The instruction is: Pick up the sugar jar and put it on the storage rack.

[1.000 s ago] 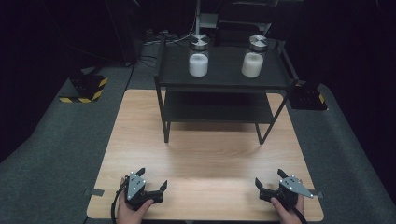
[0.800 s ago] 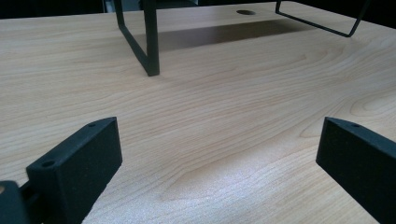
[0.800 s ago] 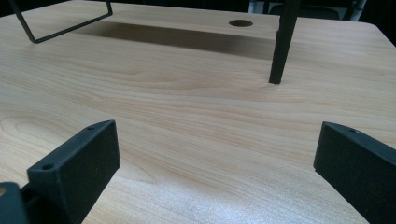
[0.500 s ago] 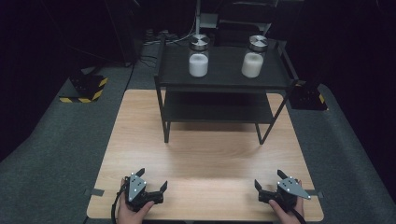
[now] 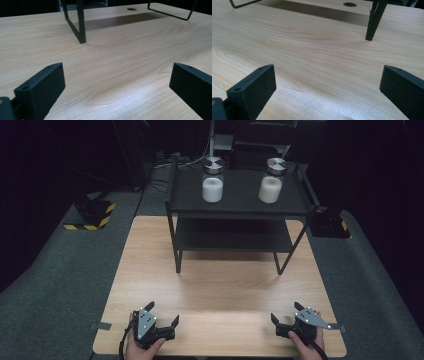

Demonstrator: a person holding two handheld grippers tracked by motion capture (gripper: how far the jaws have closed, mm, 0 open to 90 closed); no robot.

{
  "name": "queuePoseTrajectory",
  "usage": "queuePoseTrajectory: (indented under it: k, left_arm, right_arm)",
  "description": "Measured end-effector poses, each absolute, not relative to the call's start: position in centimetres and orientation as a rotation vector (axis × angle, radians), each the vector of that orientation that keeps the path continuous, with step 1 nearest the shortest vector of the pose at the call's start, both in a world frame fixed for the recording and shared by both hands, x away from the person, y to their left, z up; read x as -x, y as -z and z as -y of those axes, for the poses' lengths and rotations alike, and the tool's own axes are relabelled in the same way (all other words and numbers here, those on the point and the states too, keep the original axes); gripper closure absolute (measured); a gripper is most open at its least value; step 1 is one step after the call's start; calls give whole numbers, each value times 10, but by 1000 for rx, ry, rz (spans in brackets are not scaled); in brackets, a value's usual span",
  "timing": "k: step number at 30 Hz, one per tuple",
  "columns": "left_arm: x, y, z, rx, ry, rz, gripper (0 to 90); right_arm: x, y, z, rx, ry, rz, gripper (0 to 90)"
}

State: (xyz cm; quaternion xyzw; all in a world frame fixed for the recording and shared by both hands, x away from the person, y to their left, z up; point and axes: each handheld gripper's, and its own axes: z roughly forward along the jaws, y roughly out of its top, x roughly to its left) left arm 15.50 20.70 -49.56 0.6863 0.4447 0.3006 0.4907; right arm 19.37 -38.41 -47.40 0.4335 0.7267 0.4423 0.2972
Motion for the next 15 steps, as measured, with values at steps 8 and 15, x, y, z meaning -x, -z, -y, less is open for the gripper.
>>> queuePoseTrajectory:
  k: [8,15]
  left_arm:
    - [-172,492,-201,-1697,-694,-1069,6]
    - [-185,496,-191,-1689,-680,-1012,6]
  right_arm:
    - [-178,478,387,-1133,-1191,-1901,4]
    - [-160,480,397,-1129,-1199,-1881,2]
